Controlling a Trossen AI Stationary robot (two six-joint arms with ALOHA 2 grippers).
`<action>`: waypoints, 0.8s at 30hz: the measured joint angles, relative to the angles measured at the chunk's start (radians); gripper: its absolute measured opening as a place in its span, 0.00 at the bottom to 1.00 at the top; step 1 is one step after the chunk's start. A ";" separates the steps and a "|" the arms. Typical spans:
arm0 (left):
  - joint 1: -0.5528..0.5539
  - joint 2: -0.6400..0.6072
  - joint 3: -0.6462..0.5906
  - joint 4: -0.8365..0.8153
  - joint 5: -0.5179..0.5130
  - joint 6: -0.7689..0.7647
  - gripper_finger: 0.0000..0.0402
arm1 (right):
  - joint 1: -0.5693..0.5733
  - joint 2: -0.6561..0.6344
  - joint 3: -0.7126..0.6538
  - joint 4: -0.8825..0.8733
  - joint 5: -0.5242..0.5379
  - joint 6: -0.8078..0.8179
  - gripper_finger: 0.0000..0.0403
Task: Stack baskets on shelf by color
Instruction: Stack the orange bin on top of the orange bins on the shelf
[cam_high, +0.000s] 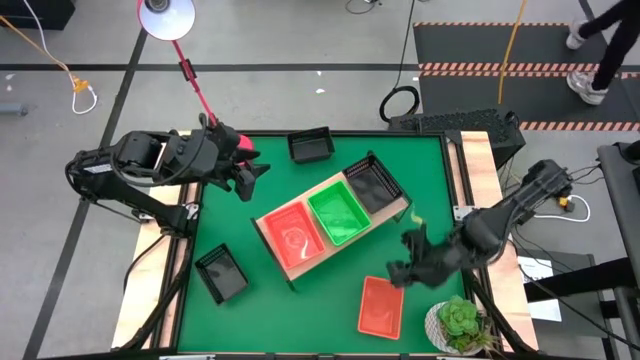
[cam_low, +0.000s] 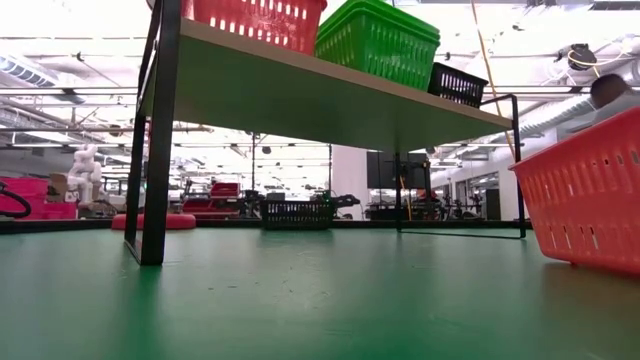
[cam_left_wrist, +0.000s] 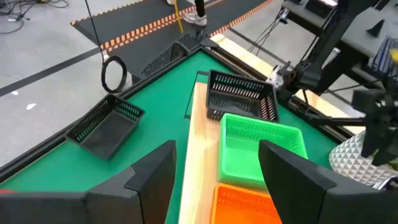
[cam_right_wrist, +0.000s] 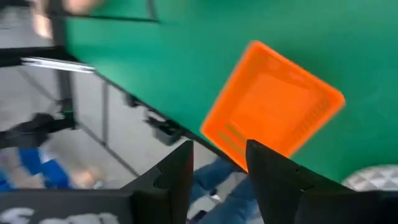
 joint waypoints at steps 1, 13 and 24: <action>0.000 0.000 0.000 -0.005 0.000 -0.001 0.57 | 0.020 0.021 0.000 -0.005 0.002 0.028 0.36; 0.000 0.000 0.000 -0.015 0.044 0.002 0.57 | 0.076 0.178 0.000 -0.037 -0.066 0.223 0.36; 0.000 0.000 0.000 -0.015 0.050 -0.002 0.57 | 0.073 0.207 -0.166 0.118 -0.168 0.223 0.34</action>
